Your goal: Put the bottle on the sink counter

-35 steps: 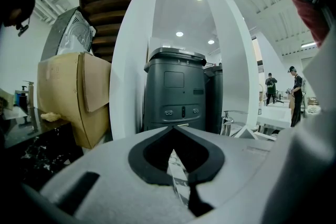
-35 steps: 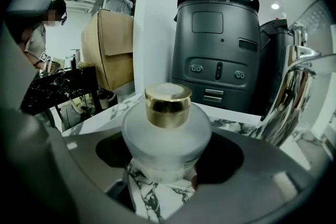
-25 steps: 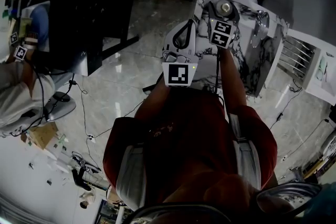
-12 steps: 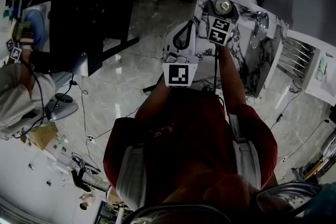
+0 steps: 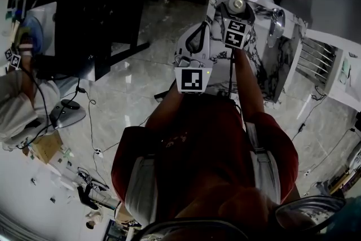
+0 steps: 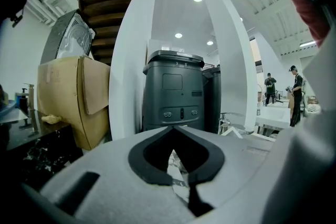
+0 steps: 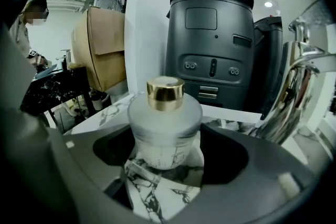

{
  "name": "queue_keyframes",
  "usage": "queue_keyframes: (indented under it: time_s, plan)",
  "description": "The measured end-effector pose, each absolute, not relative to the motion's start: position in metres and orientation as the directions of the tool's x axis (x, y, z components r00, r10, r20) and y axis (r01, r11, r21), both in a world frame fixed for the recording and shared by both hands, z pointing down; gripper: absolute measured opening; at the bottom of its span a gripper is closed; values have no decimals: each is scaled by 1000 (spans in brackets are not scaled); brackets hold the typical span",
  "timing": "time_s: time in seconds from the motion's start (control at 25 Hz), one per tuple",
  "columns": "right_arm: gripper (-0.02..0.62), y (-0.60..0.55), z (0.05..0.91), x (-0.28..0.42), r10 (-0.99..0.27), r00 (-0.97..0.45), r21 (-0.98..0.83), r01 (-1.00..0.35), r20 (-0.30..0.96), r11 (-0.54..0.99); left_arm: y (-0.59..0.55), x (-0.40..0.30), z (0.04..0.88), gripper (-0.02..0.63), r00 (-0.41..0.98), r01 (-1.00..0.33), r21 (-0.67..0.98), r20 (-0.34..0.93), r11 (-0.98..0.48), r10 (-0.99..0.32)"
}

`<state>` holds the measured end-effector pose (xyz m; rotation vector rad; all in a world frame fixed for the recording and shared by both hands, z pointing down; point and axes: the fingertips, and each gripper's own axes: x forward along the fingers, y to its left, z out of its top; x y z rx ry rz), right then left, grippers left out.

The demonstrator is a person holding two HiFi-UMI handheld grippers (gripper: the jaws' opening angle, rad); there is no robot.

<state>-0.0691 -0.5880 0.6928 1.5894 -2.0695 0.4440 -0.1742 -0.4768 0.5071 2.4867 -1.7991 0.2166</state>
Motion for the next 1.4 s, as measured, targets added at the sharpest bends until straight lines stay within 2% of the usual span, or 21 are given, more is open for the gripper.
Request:
queue_keyframes:
  time_s: [0.48, 0.96, 1.4]
  plan:
    - [394, -543, 685, -65, -788, -234, 14, -956, 569, 293, -453, -160, 498, 3, 310, -948, -29, 149, -318, -939]
    - [394, -472, 669, -64, -761, -312, 13, -922, 569, 388, -428, -143, 493, 3, 298, -952, -18, 171, -305, -939]
    - [394, -427, 609, -21, -832, -318, 14, -931, 455, 364, -406, -102, 477, 3, 323, -943, -34, 144, -331, -935]
